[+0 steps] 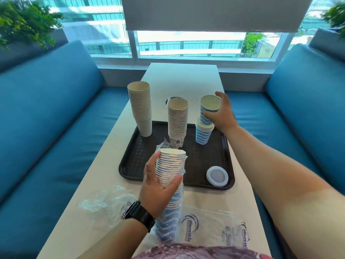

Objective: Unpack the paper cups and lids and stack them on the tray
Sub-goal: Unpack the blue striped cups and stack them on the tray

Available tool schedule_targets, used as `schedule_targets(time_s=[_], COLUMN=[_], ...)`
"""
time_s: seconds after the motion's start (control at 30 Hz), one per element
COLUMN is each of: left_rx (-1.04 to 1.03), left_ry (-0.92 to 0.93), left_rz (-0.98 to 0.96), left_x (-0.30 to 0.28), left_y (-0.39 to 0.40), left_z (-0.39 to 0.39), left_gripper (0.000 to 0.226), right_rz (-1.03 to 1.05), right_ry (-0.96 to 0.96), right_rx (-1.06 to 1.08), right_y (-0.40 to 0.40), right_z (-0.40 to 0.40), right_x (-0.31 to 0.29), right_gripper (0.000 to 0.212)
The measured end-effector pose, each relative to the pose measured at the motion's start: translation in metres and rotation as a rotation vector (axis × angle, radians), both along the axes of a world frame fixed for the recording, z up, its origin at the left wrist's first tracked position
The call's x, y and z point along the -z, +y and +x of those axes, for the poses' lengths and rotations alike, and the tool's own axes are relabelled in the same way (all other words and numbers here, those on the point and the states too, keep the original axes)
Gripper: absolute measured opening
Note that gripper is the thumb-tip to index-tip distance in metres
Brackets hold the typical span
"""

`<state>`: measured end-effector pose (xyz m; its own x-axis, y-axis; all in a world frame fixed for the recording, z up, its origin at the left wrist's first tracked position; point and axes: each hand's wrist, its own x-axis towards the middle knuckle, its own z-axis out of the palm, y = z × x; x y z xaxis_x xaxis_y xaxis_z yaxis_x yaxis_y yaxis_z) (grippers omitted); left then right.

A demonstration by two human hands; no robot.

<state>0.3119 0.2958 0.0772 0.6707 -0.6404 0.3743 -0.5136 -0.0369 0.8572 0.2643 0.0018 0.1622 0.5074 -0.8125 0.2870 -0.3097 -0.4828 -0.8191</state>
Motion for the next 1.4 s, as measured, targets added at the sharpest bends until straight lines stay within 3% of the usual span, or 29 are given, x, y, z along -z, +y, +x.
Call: schedule_targets(time_s=[0.43,0.6,0.77,0.97,1.2,1.3,1.4], left_rx=[-0.033,-0.035,-0.045,-0.039,-0.033,-0.035,-0.033], left_ry=[0.019,0.027,0.014,0.016,0.031,0.027,0.017], left_rz=[0.031,0.028,0.031,0.029,0.03,0.032,0.037], left_x=[0.004,0.003,0.003,0.003,-0.001,-0.001,-0.001], left_y=[0.0,0.0,0.001,0.001,-0.001,0.0,0.0], left_z=[0.002,0.002,0.001,0.002,0.0,0.0,0.0], left_gripper=[0.084,0.083,0.083,0.083,0.083,0.084,0.085], right_rz=[0.11,0.162,0.192,0.175,-0.035,0.065,0.231], right_ry=[0.231,0.263,0.288,0.306,0.022,-0.044,-0.036], right_rx=[-0.025,-0.015,0.018,0.035,0.061,-0.082,-0.338], right_y=[-0.01,-0.008,-0.008,-0.006,0.038,0.076,0.109], right_z=[0.015,0.014,0.015,0.008,-0.014,-0.022,-0.027], right_x=[0.046,0.057,0.062,0.058,0.035,0.017,0.002], right_gripper=[0.08,0.086,0.073,0.074,0.024,0.009,0.009])
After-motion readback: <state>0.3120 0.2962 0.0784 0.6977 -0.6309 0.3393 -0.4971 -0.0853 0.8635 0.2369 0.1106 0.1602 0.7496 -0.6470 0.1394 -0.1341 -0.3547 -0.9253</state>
